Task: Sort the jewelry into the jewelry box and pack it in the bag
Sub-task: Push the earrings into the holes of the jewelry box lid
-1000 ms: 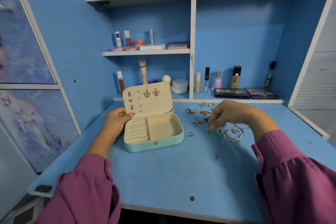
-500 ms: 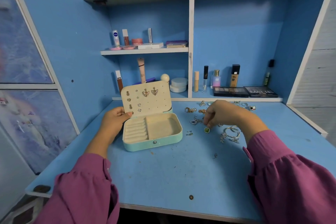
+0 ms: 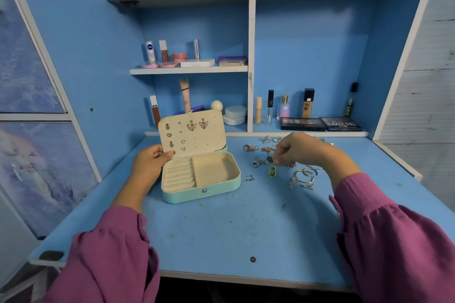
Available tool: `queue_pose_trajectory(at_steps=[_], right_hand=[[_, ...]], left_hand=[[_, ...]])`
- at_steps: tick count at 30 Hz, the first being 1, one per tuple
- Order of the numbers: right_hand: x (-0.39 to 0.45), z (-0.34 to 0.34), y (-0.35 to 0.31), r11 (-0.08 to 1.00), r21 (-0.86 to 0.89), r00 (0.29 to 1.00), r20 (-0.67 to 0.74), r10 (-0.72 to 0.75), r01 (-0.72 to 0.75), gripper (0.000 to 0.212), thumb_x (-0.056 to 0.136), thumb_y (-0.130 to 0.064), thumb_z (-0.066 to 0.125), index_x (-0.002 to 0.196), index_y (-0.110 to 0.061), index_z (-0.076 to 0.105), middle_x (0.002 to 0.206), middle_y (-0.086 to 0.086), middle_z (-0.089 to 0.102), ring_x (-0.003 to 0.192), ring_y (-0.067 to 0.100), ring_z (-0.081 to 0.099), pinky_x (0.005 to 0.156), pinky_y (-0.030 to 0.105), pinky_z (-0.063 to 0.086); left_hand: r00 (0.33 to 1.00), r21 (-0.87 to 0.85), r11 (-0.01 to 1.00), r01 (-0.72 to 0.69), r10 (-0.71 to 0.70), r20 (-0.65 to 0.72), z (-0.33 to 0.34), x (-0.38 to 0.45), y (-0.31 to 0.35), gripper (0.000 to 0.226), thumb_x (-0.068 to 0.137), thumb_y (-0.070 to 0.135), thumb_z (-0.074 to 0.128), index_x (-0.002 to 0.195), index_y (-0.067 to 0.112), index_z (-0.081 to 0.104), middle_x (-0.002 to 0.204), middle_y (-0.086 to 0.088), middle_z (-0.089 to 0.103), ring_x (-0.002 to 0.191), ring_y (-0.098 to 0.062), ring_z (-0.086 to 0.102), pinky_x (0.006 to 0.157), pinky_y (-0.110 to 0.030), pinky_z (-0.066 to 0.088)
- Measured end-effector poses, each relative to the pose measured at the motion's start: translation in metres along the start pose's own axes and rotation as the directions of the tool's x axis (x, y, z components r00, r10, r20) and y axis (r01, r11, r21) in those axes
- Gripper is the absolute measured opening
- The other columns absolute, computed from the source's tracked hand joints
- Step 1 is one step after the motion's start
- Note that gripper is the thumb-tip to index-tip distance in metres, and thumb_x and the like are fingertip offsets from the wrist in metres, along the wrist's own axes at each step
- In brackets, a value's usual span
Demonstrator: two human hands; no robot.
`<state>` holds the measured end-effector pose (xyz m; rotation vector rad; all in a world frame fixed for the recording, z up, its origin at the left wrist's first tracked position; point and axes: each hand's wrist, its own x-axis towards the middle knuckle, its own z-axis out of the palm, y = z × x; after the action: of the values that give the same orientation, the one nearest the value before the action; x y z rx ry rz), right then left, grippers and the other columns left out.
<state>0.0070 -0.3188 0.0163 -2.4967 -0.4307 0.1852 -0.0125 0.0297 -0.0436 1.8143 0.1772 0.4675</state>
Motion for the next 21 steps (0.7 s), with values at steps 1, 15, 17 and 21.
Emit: queue_pose_trajectory(at_steps=[1,15,17,21], right_hand=[[-0.003,0.000,0.000,1.000,-0.002,1.000,-0.004,0.005,-0.005,0.001,0.081,-0.015,0.073,0.080,-0.014,0.073,0.063,-0.010,0.065,0.059,0.009,0.056,0.056,0.019,0.044],[-0.037,-0.016,0.008,0.970,-0.189,0.987,0.004,0.159,-0.156,0.012,0.079,-0.023,0.075,0.081,-0.012,0.073,0.070,-0.002,0.065,0.060,0.011,0.053,0.065,0.025,0.045],[-0.041,-0.017,0.007,0.956,-0.233,0.982,0.024,0.186,-0.176,0.009,0.076,-0.024,0.077,0.079,-0.016,0.073,0.070,-0.004,0.064,0.062,0.010,0.053,0.064,0.024,0.045],[-0.044,-0.014,0.005,0.924,-0.330,0.968,0.092,0.233,-0.191,0.010,0.073,-0.021,0.080,0.081,-0.021,0.074,0.081,-0.001,0.070,0.065,0.009,0.054,0.064,0.023,0.044]], left_hand=[[1.000,0.007,1.000,-0.006,0.006,-0.002,-0.001,0.000,-0.001,0.011,0.089,0.009,0.063,0.091,0.018,0.068,0.092,0.000,0.071,0.083,-0.017,0.067,0.075,-0.028,0.052],[0.999,0.014,1.000,-0.004,0.003,0.046,-0.003,-0.002,-0.001,0.021,0.092,0.007,0.057,0.111,0.007,0.066,0.109,-0.004,0.067,0.099,-0.020,0.063,0.090,-0.033,0.047],[0.999,0.010,1.000,-0.002,0.001,0.040,-0.003,-0.003,0.000,0.020,0.092,0.007,0.058,0.110,0.008,0.066,0.108,-0.004,0.067,0.099,-0.019,0.063,0.089,-0.032,0.047],[0.999,0.001,1.000,0.005,-0.005,0.047,-0.004,-0.002,-0.002,0.017,0.091,0.006,0.059,0.105,0.010,0.067,0.108,-0.008,0.069,0.097,-0.022,0.064,0.092,-0.037,0.049]])
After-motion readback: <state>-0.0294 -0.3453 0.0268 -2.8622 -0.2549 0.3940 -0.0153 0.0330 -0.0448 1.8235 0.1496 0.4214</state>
